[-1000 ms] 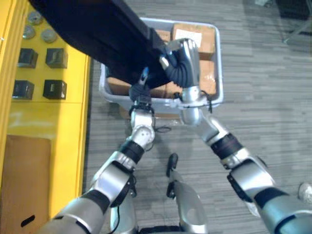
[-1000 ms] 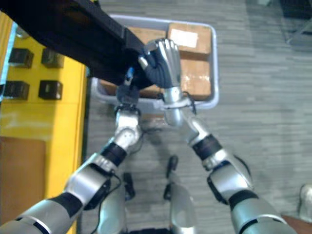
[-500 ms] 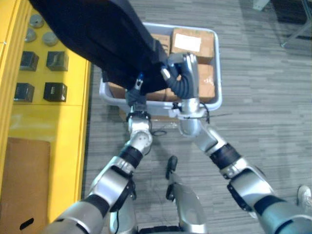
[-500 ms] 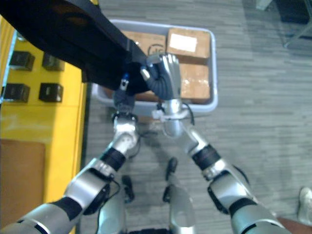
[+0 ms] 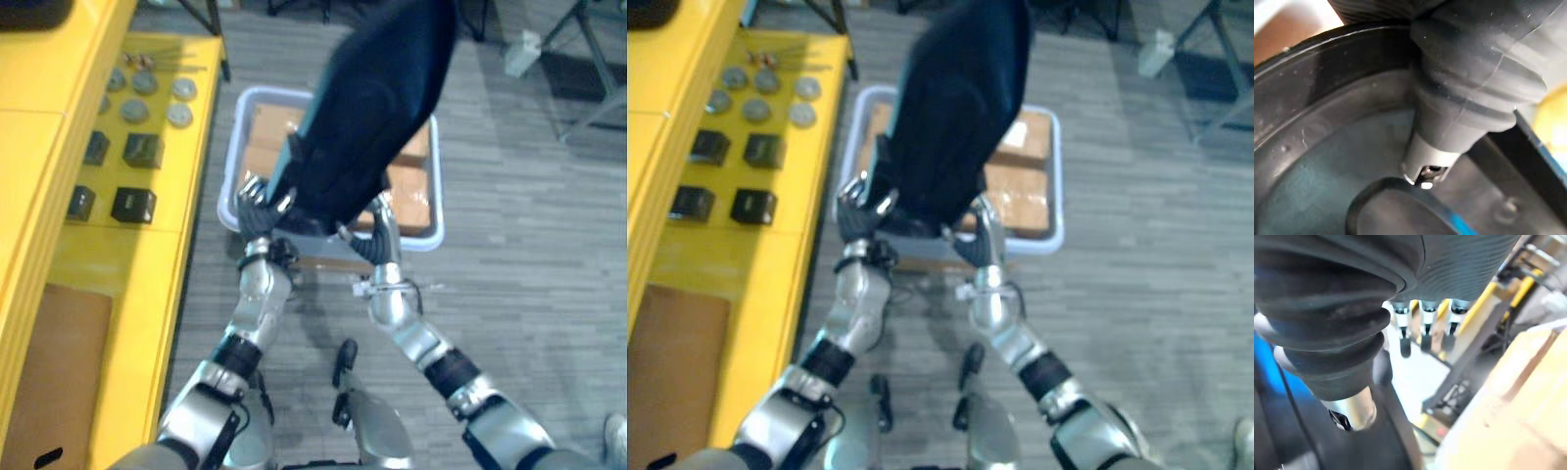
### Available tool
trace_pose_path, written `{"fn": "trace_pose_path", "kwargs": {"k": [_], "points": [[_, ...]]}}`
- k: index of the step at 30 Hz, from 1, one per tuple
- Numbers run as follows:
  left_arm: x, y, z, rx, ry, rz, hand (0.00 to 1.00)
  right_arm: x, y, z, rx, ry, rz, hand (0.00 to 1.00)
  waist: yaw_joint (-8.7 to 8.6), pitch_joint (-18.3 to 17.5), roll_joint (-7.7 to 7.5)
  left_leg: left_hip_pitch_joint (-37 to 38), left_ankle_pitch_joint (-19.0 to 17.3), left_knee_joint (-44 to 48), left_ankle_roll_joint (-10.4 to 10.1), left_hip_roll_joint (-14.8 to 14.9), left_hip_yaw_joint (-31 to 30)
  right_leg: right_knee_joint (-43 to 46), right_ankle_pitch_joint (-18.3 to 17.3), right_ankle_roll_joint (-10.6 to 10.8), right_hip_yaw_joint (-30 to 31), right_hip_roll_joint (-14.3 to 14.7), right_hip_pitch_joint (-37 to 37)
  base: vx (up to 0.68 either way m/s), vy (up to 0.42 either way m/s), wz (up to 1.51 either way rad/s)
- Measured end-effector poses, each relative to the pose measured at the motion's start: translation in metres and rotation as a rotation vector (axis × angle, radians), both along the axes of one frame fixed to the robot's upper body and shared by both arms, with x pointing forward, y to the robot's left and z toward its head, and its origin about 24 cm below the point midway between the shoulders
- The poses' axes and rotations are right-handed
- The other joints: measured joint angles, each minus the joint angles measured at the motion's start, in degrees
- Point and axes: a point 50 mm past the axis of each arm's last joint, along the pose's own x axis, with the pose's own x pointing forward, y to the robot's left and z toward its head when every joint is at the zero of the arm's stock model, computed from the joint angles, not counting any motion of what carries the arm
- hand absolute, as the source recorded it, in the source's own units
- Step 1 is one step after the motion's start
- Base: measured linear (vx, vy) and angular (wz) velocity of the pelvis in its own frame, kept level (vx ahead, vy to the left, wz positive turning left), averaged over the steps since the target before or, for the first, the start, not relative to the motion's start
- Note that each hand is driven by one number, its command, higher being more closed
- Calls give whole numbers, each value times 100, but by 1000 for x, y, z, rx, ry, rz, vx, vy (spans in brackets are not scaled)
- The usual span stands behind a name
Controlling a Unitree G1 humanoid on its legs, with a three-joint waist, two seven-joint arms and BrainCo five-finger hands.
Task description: Walk over and take plastic housings, then place them on the shelf
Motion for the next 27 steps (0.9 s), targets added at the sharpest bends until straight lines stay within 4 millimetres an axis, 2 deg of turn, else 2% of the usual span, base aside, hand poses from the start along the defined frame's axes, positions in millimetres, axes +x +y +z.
{"fn": "trace_pose_path", "kwargs": {"k": [3,6,8,9,11,15,17,20,23,25,27], "points": [[-22,27,-38,191,172,195,100,-25,-33,21,250,-149,-11,0,2,-407,-32,221,1,-150,-3,-17,-3,-16,-88,34,-52,-5,168,54,55,5],[-38,46,-58,270,259,311,100,-38,-59,28,413,-209,9,0,1,-665,-93,264,13,-217,-5,-31,21,-26,-117,44,-54,-5,168,26,49,-1],[-52,65,-69,270,313,410,100,-51,-87,21,522,-210,-13,0,-2,-704,-94,430,14,-256,-6,-40,58,-1,-138,58,-45,-6,294,19,45,-3],[-56,69,-70,267,320,431,100,-54,-94,17,538,-199,-26,0,-7,-733,-93,449,14,-291,-6,-45,86,-1,-152,68,-40,-6,303,0,26,-7],[-70,83,-75,256,341,506,100,-72,-118,-4,594,-121,-104,0,-22,-874,-47,525,13,-371,-2,-67,124,-17,-189,89,-12,-10,321,-4,41,-7],[-91,96,-87,224,391,584,100,-95,-129,-42,636,54,-203,0,-146,-1098,100,625,14,-452,-2,-80,182,0,-205,93,55,-16,338,11,51,-10],[-98,96,-91,123,405,607,100,-108,-130,-71,664,184,-271,0,-142,-1125,143,707,15,-498,-6,-74,275,0,-204,93,144,-23,348,-9,54,-16],[-106,95,-97,-22,406,620,100,-123,-130,-97,691,291,-339,0,-153,-1142,170,717,13,-501,-6,-74,294,-1,-215,87,181,-24,343,-39,40,-8],[-118,100,-92,-109,342,632,100,-132,-132,-110,737,329,-363,0,-149,-1144,168,704,11,-514,-6,-74,287,-9,-271,74,178,-24,350,-44,22,1],[-126,104,-83,-151,277,641,100,-135,-132,-113,736,342,-359,0,-136,-1150,178,705,9,-560,-2,-86,275,-17,-294,93,170,-30,351,-35,21,5],[-131,109,-65,-180,166,631,100,-133,-129,-113,733,346,-329,0,-116,-1177,207,698,18,-603,-5,-94,212,-6,-316,98,86,-36,366,-9,21,14]]}}
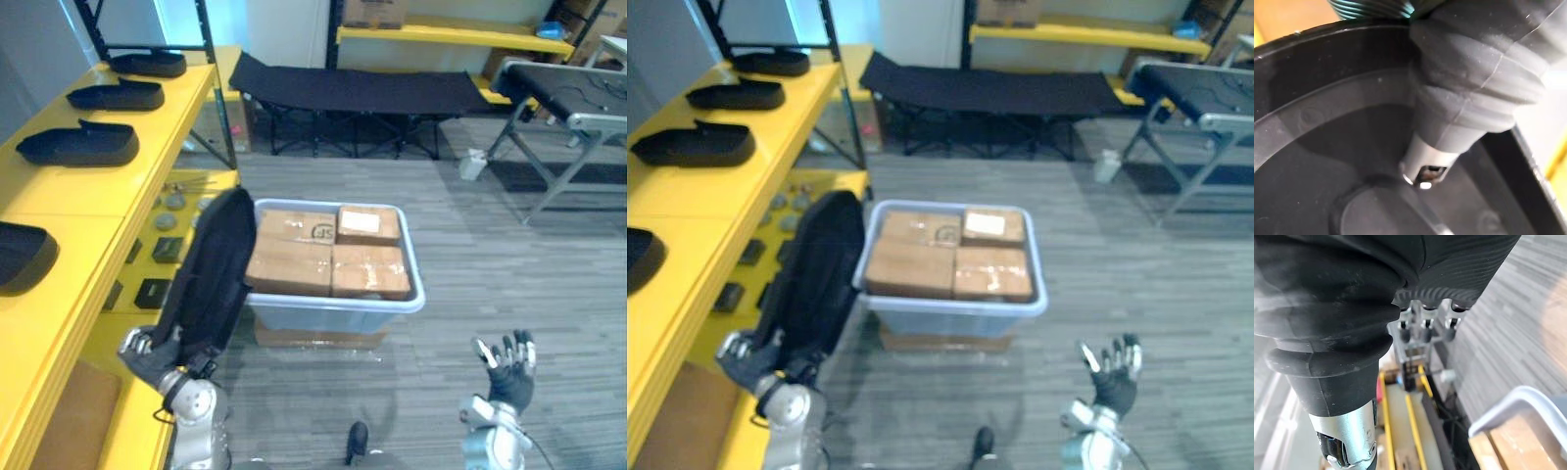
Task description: Walk over and take plastic housings, then place them on the shelf
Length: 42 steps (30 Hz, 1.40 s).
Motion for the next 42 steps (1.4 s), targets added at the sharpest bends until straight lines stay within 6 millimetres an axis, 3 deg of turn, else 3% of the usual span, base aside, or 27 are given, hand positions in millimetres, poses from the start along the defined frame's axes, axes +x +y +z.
{"fn": "trace_pose_path", "kwargs": {"k": [3,7,9,11,15,16,20,24,28,29,31,32,34,35,37,40,42], "points": [[0,1,20,12,-119,-10,100,7,6,2,2,-22,45,0,24,-29,61,3,18,0,-24,-17,-191,-4,-47,4,-180,-10,118,16,29,33],[-2,1,51,47,-265,-5,100,46,35,20,10,-125,196,0,195,-61,131,-113,61,-15,-1,-97,-570,-43,-90,57,-567,-70,223,12,47,45],[-6,3,56,59,-287,13,100,61,53,26,-10,-145,288,0,370,-63,155,-100,121,-54,10,-149,-809,-42,-88,80,-817,-116,340,42,55,72],[-24,14,63,75,-314,105,100,75,77,32,-30,-164,413,0,645,-66,159,-121,154,-73,40,-230,-1136,-25,-120,124,-1169,-171,522,60,59,73],[-56,40,75,168,-321,259,100,87,99,36,-42,-188,535,0,1053,-82,141,-228,219,-93,133,-429,-1717,-45,-155,174,-1761,-276,778,46,80,86],[-67,48,77,194,-311,314,100,89,103,37,-41,-196,557,0,1239,-97,116,-254,246,-113,166,-485,-1861,-45,-186,223,-1913,-337,852,34,83,74],[-103,70,76,256,-240,491,100,94,127,41,-76,-217,684,0,1619,-177,8,-298,276,-112,210,-660,-2249,-13,-257,316,-2270,-448,1058,50,85,60],[-128,79,77,299,-221,585,100,96,154,50,-131,-256,825,0,1842,-252,-115,-292,259,-78,202,-730,-2312,7,-417,379,-2276,-495,1134,28,33,12],[-129,80,77,286,-240,567,100,97,160,47,-155,-208,872,0,1845,-247,-105,-338,122,25,264,-768,-2352,7,-525,401,-2475,-484,1293,-22,-3,19],[-126,80,77,285,-250,549,100,96,157,47,-157,-191,867,0,1692,-245,-119,-489,99,119,315,-744,-2243,7,-574,468,-2752,-507,1370,-27,-14,84],[-116,79,80,284,-286,497,100,93,145,45,-178,-166,827,0,1548,-240,-119,-781,224,214,336,-584,-1824,16,-583,496,-3185,-562,1415,-7,38,122],[-111,79,81,259,-321,473,100,92,134,40,-207,-125,788,0,1567,-197,-123,-811,330,193,226,-630,-1843,134,-576,534,-3304,-618,1442,20,99,90],[-111,78,81,240,-341,472,100,91,126,37,-216,-101,754,0,1598,-115,-64,-811,332,192,239,-698,-1909,235,-598,522,-3331,-689,1469,31,114,41],[-109,78,81,220,-364,465,100,91,120,36,-213,-93,728,0,1558,-94,-91,-809,342,190,263,-760,-2015,461,-749,411,-3292,-780,1468,40,148,60],[-99,73,82,192,-409,425,100,88,103,33,-201,-85,667,0,1416,-23,-61,-842,391,176,313,-865,-2369,956,-1105,-106,-2502,-862,1374,63,197,99],[-79,64,84,158,-455,337,100,79,75,28,-202,-67,556,0,1152,14,-114,-863,635,101,315,-950,-2693,1590,-1118,-75,-1373,-915,1234,74,106,101],[-69,58,86,152,-481,270,100,77,65,30,-193,-91,514,0,1040,83,-122,-900,693,118,324,-950,-2743,1905,-1474,17,-892,-876,1139,32,-25,67]]}}
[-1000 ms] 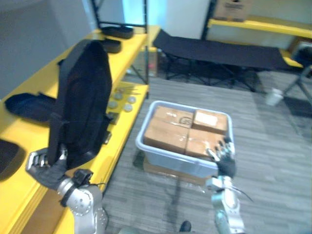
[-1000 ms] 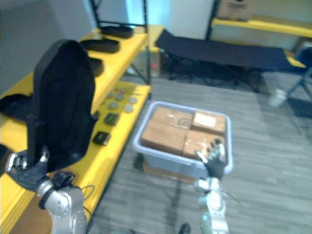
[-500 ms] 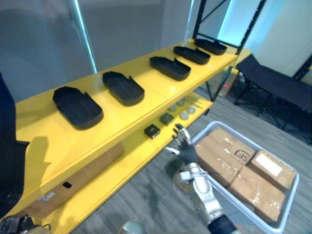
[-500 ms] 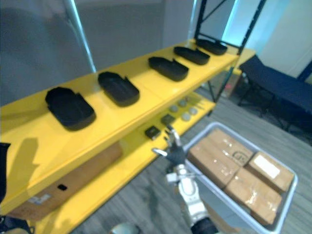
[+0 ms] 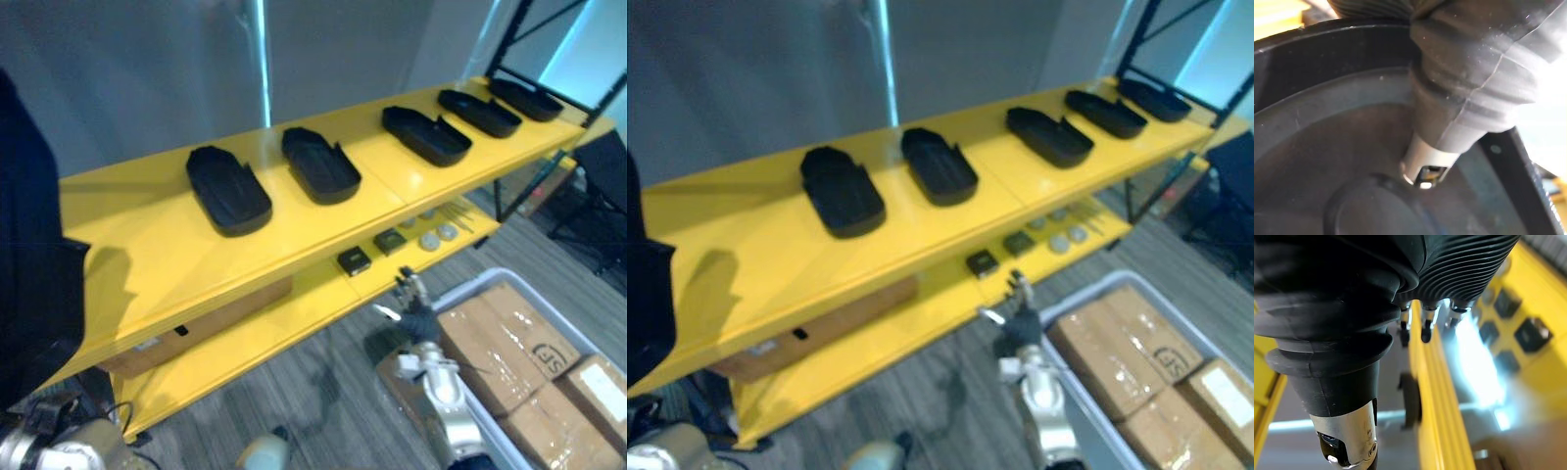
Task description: Walk over and take plastic housings, then place them on the shelf
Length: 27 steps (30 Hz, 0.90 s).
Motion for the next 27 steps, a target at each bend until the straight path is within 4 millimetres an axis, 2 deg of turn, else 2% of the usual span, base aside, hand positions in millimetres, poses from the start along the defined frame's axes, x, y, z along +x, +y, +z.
{"fn": "trace_pose_path", "kwargs": {"k": [1,2,3,5,6,9,11,12,14,17,19,20,21,22,23,24,25,26,27], "points": [[7,-2,0,7,-4,-47,100,0,-3,3,-2,-28,3,0,22,44,-103,-13,-1,82,-1,-92,14,-87,-171,-30,58,-3,85,0,-83,20],[11,-4,-1,9,-5,-78,100,3,-4,7,-10,-54,18,0,35,87,-139,-21,-1,170,-2,-94,111,-228,-165,53,92,21,200,-54,-89,6],[15,-7,-3,3,-10,-125,100,7,-5,13,-16,-93,39,0,39,194,-18,-35,-1,243,-10,11,264,-313,-148,82,85,119,239,-84,-49,-12],[17,-9,-4,6,-15,-170,100,11,-5,19,-31,-124,66,0,39,296,123,-48,23,259,-53,152,396,-388,-149,87,96,226,238,-139,-49,-26],[20,-12,-4,3,-29,-215,100,13,-7,23,-47,-137,82,0,34,384,265,-66,61,260,-118,259,464,-447,-175,127,115,316,227,-184,-68,-25],[23,-14,-4,10,-48,-271,100,14,-11,24,-46,-144,74,0,-36,476,301,-132,100,304,-215,276,573,-428,-468,437,148,305,199,-195,-72,-10],[22,-17,-8,-10,-46,-300,100,14,-14,24,-33,-147,72,0,-120,660,470,-136,15,462,-281,456,648,-171,-713,433,224,403,187,-239,-56,-9],[22,-17,-9,-12,-46,-310,100,13,-14,24,-32,-149,69,0,-135,683,483,-138,13,497,-280,498,688,-72,-775,446,229,400,150,-300,-45,7],[20,-17,-10,-4,-35,-324,100,10,-15,25,-35,-167,65,0,-128,699,472,-128,13,517,-277,665,937,188,-970,435,223,356,82,-218,-16,16],[14,-14,-12,9,-28,-322,100,11,-11,39,-26,-242,68,0,-104,723,453,-226,-41,838,-192,688,1094,433,-1098,495,198,245,46,-70,52,15],[8,-10,-9,31,-36,-299,100,12,-5,48,-4,-293,67,0,-69,678,292,-325,-222,1086,-117,508,1135,462,-1171,604,130,59,102,26,128,20],[7,-8,-7,46,-40,-298,100,11,-5,52,1,-307,55,0,-66,644,211,-377,-334,1322,51,442,1262,336,-1210,681,79,1,216,107,106,31],[6,-7,-6,59,-44,-303,100,11,-5,54,-12,-314,41,0,-71,562,218,-402,-575,1558,224,400,1447,314,-1267,803,51,8,376,228,100,46],[6,-5,-2,88,-56,-310,100,12,-4,59,-24,-336,30,0,-55,561,197,-434,-856,1750,95,329,1358,1758,-1278,722,396,-65,86,304,106,41],[9,-4,0,93,-68,-312,100,13,-4,60,-25,-338,22,0,-32,496,43,-389,-936,1784,154,238,1352,2612,-1060,650,601,-218,-306,338,111,39],[8,-3,3,107,-71,-310,100,15,-3,63,-42,-353,21,0,-14,492,34,-283,-971,1689,187,196,1338,3244,-437,666,882,-326,-659,266,109,19],[8,-2,5,119,-73,-309,100,18,-1,66,-51,-366,22,0,18,504,13,-164,-971,1578,193,182,1322,3463,-127,592,968,-358,-776,270,100,12],[9,0,8,134,-72,-308,100,26,2,78,-58,-418,27,0,10,516,-7,124,-942,1316,281,182,1283,3961,81,328,1017,-520,-1005,269,65,5],[10,0,10,135,-75,-304,100,30,3,85,-66,-449,33,0,-5,524,13,226,-942,1242,296,198,1252,4030,-151,210,1004,-519,-1077,246,53,9]]}}
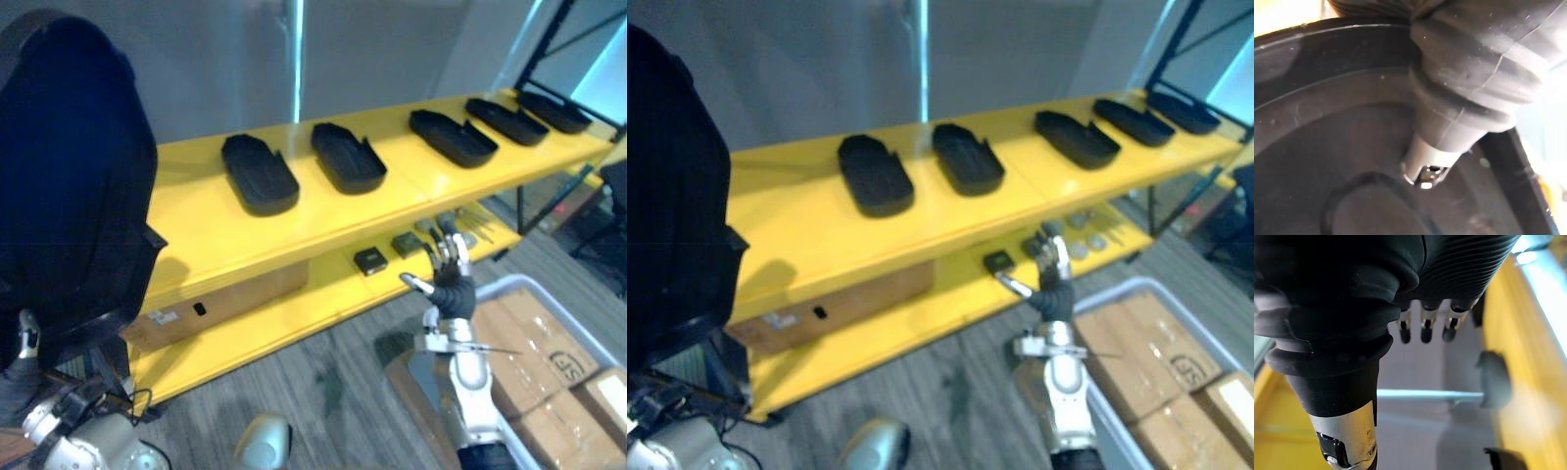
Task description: Walk over and take plastic housings, then place them on the shelf
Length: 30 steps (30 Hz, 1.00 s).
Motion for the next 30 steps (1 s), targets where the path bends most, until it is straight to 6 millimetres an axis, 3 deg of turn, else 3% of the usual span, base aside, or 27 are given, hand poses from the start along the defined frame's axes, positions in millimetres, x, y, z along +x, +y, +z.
{"fn": "trace_pose_path", "kwargs": {"k": [2,3,4,5,7,9,10,11,12,14,16,19,22,24,26,30], "points": [[7,3,8,9,-41,10,100,15,5,30,-41,-127,26,0,-81,13,91,232,-6,-237,-28,119,-108,-561,-581,-136,-79,155,-228,206,15,16],[11,4,11,8,-57,11,100,19,5,40,-60,-165,32,0,-109,28,154,252,1,-250,-86,179,-173,-979,-682,-162,-53,287,-261,210,-20,27],[23,6,15,0,-85,7,100,25,3,60,-97,-233,40,0,-127,14,265,272,-43,-269,-182,290,-288,-1933,-674,-134,230,581,-346,189,-59,49],[36,8,20,-7,-110,-1,100,27,1,78,-120,-300,43,0,-144,6,281,277,-95,-241,-271,303,-428,-2629,-581,19,800,807,-410,236,-130,61],[50,10,19,-39,-108,-7,100,26,-1,96,-124,-370,80,0,-286,-24,231,289,-197,-143,-434,211,-823,-3036,-448,222,1305,946,-385,265,-261,107],[52,8,15,-66,-88,-10,100,24,4,106,-128,-406,160,0,-284,-128,63,330,-304,-114,-614,114,-1086,-3395,-141,214,1236,914,-282,271,-359,103],[50,4,4,-112,-60,-15,100,25,7,109,-153,-407,216,0,-281,-196,174,224,-420,68,-789,201,-1318,-3474,-166,379,979,1019,-139,320,-446,90],[46,-2,-9,-165,-20,-24,100,26,7,109,-170,-390,250,0,-264,-248,417,155,-426,40,-836,439,-1359,-3689,-199,281,672,1219,77,243,-330,92],[44,-5,-16,-189,0,-24,100,26,8,108,-173,-380,263,0,-263,-289,524,158,-395,-39,-879,563,-1290,-3783,-188,219,529,1293,147,258,-330,95],[43,-12,-26,-228,39,-49,100,27,5,106,-180,-354,280,0,-278,-358,645,145,67,-512,-950,787,-611,-4080,-195,110,-71,1300,467,177,-218,114],[48,-18,-24,-204,36,-104,100,20,-3,105,-166,-349,261,0,-299,-371,643,187,312,-783,-840,833,-78,-4270,-207,89,-561,1272,779,143,-150,122],[51,-23,-22,-188,56,-157,100,12,-9,98,-164,-332,213,0,-255,-394,600,361,562,-1284,-782,705,-31,-4418,-207,90,-901,1189,999,154,-64,72],[52,-23,-27,-200,117,-168,100,0,-26,74,-101,-247,58,0,-269,-490,477,506,624,-1532,-724,562,9,-4576,-194,113,-937,1072,1108,108,33,5],[53,-16,-33,-196,186,-177,100,-16,-52,47,-30,-150,-174,0,-314,-579,359,599,640,-1667,-701,509,150,-4640,-179,139,-903,1010,1112,120,50,-15],[53,-2,-42,-192,260,-178,100,-36,-74,26,-58,-62,-430,0,-522,-617,299,649,642,-1722,-697,477,214,-4649,-168,158,-860,969,1107,82,32,-17],[51,26,-69,-287,364,-182,100,-63,-92,-15,-70,102,-628,0,-792,-690,339,897,652,-1873,-682,487,570,-4643,-168,158,-590,928,1096,66,24,-40]]}}
